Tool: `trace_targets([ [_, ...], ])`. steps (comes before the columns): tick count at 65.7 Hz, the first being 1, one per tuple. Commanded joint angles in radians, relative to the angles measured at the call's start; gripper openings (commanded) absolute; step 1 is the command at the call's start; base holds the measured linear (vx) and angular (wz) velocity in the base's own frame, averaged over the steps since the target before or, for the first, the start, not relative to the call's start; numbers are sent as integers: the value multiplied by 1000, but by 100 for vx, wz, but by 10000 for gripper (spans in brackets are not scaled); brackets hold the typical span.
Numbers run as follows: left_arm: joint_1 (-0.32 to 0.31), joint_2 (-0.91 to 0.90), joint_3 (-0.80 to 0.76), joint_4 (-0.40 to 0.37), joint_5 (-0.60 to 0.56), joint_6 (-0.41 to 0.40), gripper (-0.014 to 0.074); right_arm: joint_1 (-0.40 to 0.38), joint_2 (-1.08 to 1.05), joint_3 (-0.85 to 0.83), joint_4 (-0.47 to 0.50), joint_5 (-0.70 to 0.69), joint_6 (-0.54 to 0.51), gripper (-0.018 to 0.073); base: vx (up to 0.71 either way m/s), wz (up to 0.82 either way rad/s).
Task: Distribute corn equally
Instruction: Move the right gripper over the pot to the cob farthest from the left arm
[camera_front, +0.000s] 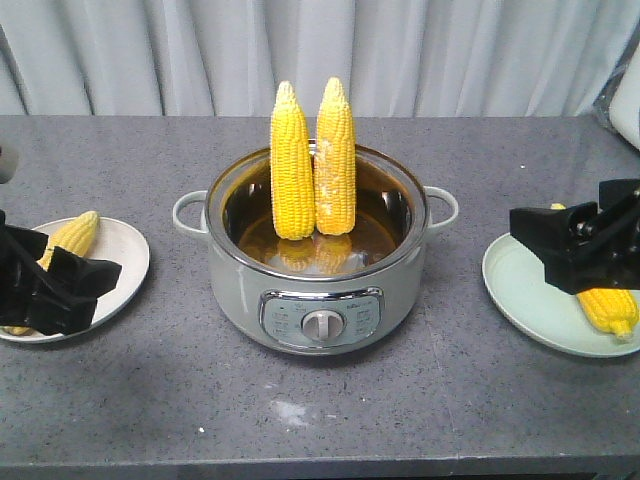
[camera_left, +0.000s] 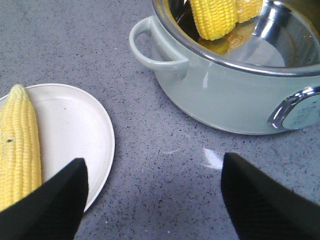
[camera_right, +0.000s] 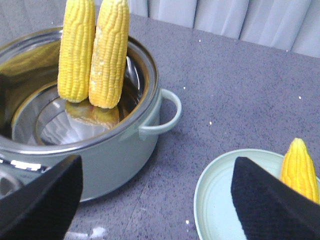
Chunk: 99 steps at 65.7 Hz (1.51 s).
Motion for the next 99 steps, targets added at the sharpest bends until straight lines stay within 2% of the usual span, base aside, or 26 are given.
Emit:
trace_targets([
  [1, -7, -16, -25, -10, -66, 3, 533, -2, 35, -39, 6, -104, -6, 591, 0, 0],
  [24, -7, -16, -25, -10, -66, 3, 533, -4, 309, -303, 26, 50, -42, 526, 0, 0],
  [40, -7, -16, -25, -10, -66, 3, 533, -4, 486, -498, 54, 127, -102, 533, 0, 0],
  [58, -7, -16, -25, -10, -66, 3, 533, -4, 671, -716, 273, 222, -304, 621, 0, 0],
  [69, -7, -16, -25, -10, -66, 3, 533, -4, 776, -832, 335, 256, -332, 629, 0, 0],
  [87, -7, -16, -25, -10, -66, 3, 533, -15, 906, -984, 367, 272, -344, 622, 0, 0],
  [93, -7, -16, -25, -10, -66, 3, 533, -52, 942, -1024, 445, 297, -367, 619, 0, 0],
  [99, -7, -16, -25, -10, -66, 3, 533, -93, 971, -1053, 562, 321, -432, 617, 0, 0],
])
